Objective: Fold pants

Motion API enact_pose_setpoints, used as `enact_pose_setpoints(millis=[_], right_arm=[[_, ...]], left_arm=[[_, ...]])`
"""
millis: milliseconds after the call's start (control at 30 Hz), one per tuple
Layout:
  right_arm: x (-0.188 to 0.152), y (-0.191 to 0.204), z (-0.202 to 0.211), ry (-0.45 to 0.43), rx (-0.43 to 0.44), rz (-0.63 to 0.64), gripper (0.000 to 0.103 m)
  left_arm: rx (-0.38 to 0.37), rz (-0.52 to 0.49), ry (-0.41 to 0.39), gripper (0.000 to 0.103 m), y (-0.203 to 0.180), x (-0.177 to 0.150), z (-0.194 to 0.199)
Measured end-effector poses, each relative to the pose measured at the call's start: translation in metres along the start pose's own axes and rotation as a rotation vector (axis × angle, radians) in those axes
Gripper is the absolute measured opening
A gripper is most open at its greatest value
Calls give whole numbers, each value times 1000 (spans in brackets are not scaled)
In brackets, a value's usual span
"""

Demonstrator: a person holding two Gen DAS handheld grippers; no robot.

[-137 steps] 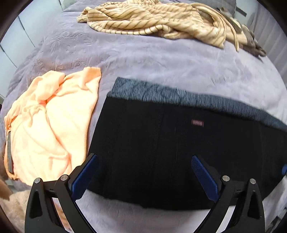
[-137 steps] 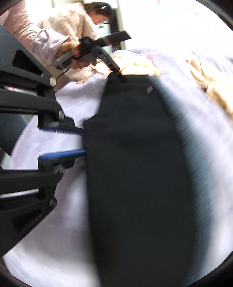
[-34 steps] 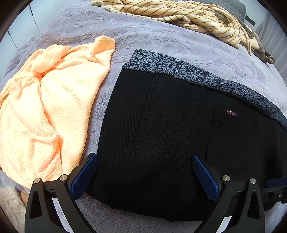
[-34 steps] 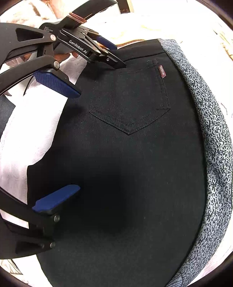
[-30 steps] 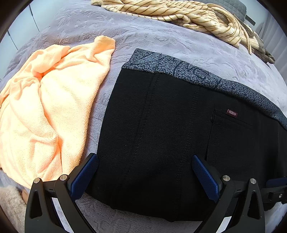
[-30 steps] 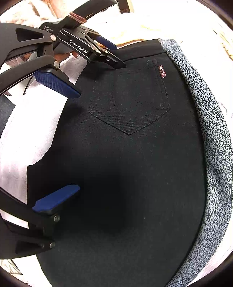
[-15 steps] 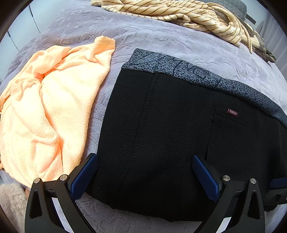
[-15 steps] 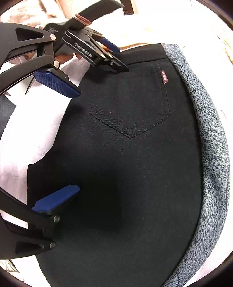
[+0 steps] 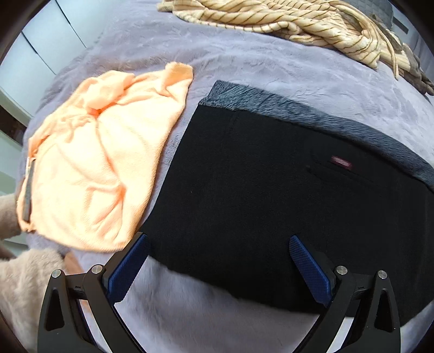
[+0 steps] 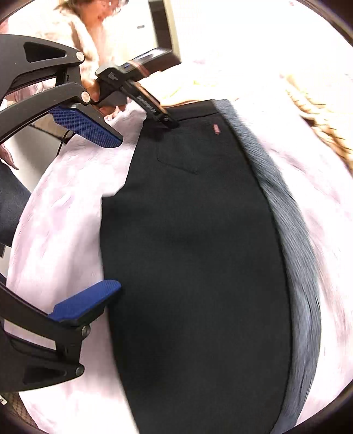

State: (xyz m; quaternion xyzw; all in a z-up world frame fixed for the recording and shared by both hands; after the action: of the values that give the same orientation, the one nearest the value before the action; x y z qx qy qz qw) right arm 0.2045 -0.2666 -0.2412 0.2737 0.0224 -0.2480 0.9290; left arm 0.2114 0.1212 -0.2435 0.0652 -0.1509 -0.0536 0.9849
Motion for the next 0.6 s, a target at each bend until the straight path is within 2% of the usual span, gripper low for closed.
enact_pose_setpoints(millis=[100,200,300,433,533,600], right_arm=[[5,-40,42,-65,52,-18,99],[16,-90,84,-139,97,-71,99],[23,-155,123,-189,129,-161,99],[24,-237,169,-246,137,-253,99],[25,-298,203,-307,146,-332,98],[24,-326,216,-346,165,-384,93]], left_arm=[[14,2,4,103,-24,-5,26],[38,-47,2,103,-74,-16,49],[-10,-95,4,103,-143,-24,72],[-120,-157,28,103,-245,-24,89],[-144,-213,23,103,-305,-17,90],[-126,-243,36,103,-330,-14,83]])
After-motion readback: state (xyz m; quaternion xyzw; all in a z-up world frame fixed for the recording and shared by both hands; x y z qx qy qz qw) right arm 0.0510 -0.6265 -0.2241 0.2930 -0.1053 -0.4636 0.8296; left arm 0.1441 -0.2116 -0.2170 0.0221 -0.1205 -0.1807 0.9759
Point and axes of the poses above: each gripper's, at about its wrist camera, not at the fingertips, and z roughly against the way its jaws point, y to its left, x to its top, the point moved 4 cm from there along -z, roughly the way its jaws point, and after that the axes turned 3 degrees about -z, right-handed, at the moved point
